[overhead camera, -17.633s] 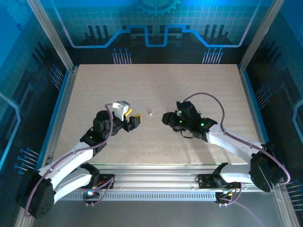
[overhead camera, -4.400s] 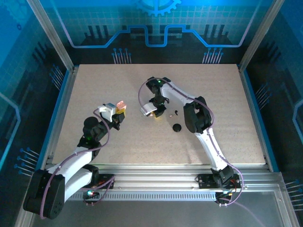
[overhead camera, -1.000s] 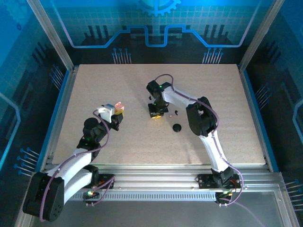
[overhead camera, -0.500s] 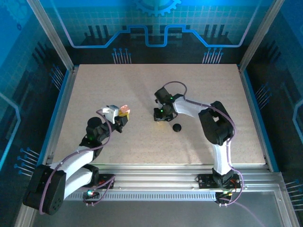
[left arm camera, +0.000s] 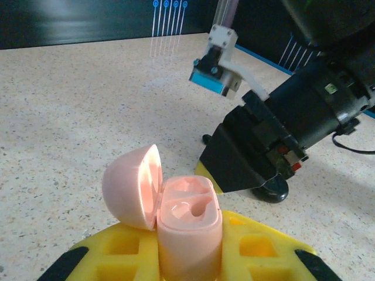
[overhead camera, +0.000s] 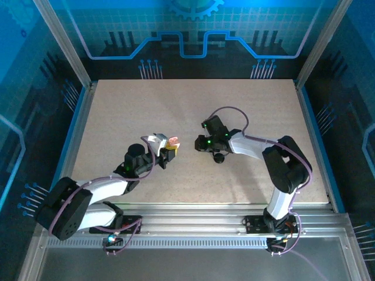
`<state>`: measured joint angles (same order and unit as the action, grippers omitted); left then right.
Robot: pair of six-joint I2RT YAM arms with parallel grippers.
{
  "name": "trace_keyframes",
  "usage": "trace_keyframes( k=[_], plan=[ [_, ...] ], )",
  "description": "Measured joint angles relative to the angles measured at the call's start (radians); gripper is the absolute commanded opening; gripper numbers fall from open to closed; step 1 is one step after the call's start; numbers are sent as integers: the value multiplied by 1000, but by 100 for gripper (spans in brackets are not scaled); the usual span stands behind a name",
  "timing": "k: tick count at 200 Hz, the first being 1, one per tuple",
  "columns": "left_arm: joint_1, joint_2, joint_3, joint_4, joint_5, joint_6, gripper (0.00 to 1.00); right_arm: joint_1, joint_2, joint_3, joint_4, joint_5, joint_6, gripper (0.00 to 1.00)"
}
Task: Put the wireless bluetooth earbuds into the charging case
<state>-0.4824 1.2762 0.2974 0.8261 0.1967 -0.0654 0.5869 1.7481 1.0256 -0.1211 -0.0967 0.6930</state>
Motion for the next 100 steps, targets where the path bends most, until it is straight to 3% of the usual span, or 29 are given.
trace_keyframes(
  k=[100],
  plan=[
    [-86,326,51,306,-54,5,15,-39,-174,-121,158,-11,14,18]
  ],
)
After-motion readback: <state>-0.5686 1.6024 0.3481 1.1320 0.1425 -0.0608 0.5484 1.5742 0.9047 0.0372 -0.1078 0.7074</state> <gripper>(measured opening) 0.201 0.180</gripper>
